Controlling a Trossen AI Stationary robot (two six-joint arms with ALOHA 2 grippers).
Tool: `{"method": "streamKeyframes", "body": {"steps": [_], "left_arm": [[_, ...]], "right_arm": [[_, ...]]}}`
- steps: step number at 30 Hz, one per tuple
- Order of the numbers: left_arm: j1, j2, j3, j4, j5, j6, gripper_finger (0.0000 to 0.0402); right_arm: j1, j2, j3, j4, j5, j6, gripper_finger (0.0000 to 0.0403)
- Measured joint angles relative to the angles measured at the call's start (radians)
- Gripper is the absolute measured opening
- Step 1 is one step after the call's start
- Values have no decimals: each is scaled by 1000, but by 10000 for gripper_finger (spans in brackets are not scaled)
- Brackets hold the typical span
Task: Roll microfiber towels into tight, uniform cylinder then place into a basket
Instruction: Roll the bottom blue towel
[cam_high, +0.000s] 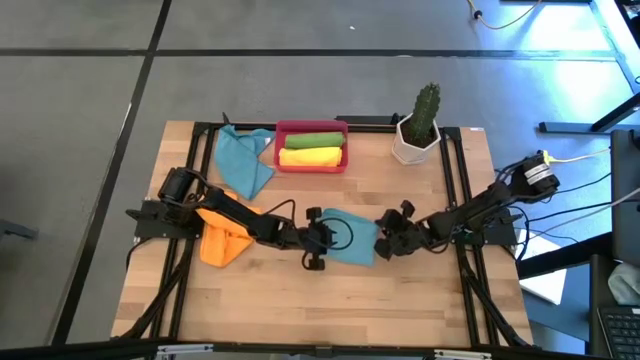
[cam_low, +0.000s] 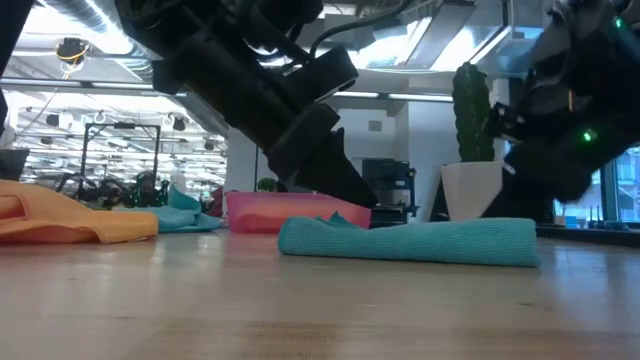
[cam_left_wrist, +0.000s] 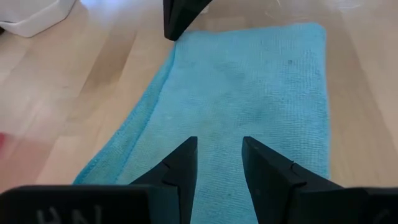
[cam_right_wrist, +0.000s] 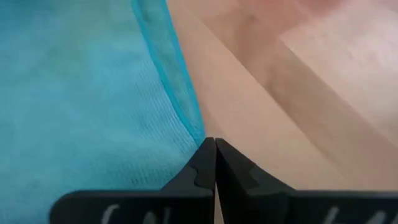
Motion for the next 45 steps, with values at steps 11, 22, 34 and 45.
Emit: {"method": "streamKeyframes", "body": {"steps": [11, 22, 34, 45], "left_arm": [[-10, -1, 0, 43, -2, 40, 117], [-30, -1, 1, 91, -1, 65, 117], [-29, -1, 1, 124, -1, 90, 117], [-60, -1, 1, 124, -1, 101, 117]], "right_arm": [[93, -101, 62, 29, 0, -151, 7], [174, -25, 63, 178, -146, -148, 7], [183, 94, 63, 205, -308, -107, 7], [186, -2, 63, 229, -290, -140, 7]]}}
